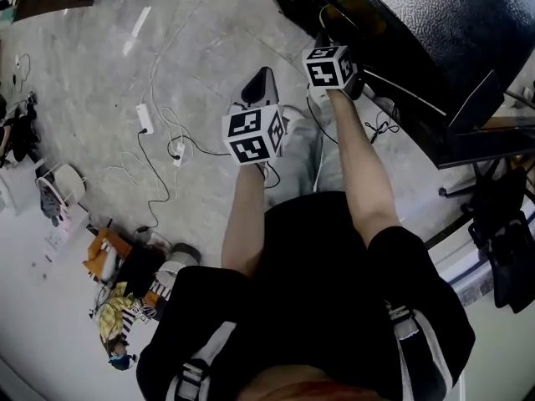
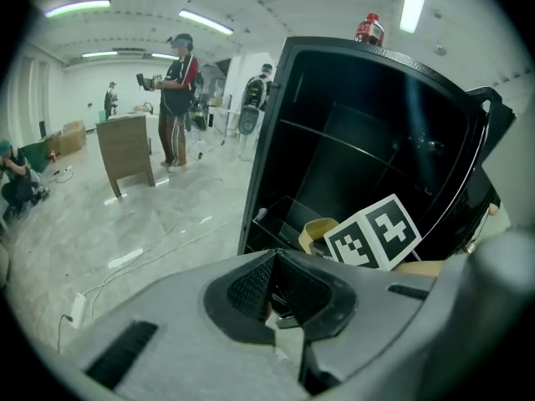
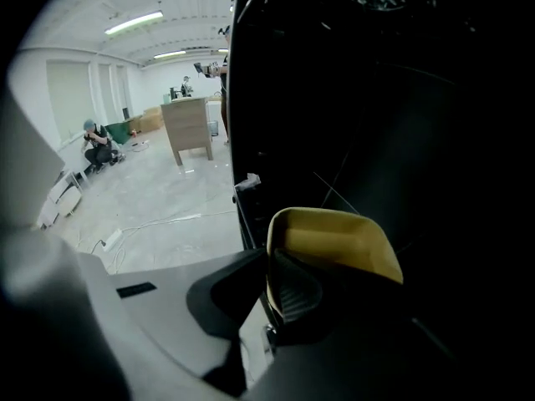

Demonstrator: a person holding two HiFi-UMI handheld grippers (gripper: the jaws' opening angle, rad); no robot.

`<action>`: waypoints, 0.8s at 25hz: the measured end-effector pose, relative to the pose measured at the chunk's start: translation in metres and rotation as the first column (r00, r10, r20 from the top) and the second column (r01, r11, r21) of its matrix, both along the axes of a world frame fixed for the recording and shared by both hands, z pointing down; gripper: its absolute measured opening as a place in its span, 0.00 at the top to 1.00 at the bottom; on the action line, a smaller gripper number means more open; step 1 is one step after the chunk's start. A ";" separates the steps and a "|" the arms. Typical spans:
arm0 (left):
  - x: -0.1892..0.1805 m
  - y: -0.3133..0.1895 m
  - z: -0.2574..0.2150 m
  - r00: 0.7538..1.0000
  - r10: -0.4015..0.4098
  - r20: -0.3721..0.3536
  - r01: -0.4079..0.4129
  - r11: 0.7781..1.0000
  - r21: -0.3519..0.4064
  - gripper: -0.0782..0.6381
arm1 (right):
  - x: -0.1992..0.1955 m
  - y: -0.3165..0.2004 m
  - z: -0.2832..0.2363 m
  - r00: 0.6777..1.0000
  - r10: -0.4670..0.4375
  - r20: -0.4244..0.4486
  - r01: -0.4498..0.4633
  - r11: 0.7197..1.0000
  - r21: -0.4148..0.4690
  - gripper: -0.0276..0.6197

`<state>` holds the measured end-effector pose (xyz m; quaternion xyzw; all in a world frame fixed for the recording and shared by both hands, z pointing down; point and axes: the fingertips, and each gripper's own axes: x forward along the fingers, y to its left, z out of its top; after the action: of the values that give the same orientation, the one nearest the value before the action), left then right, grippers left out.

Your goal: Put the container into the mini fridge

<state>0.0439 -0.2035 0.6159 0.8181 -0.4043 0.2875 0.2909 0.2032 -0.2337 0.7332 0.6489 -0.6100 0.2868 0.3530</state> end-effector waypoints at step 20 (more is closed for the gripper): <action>-0.132 -0.059 -0.137 0.909 -0.385 -0.158 0.415 0.868 0.273 0.88 | -0.154 -0.059 -0.199 0.878 -0.351 0.327 0.196 0.885 0.423 0.94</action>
<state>-0.0883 -0.2621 0.4788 0.7640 -0.5893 0.1156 0.2358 0.0493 -0.2925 0.5346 0.5387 -0.7988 0.2348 0.1288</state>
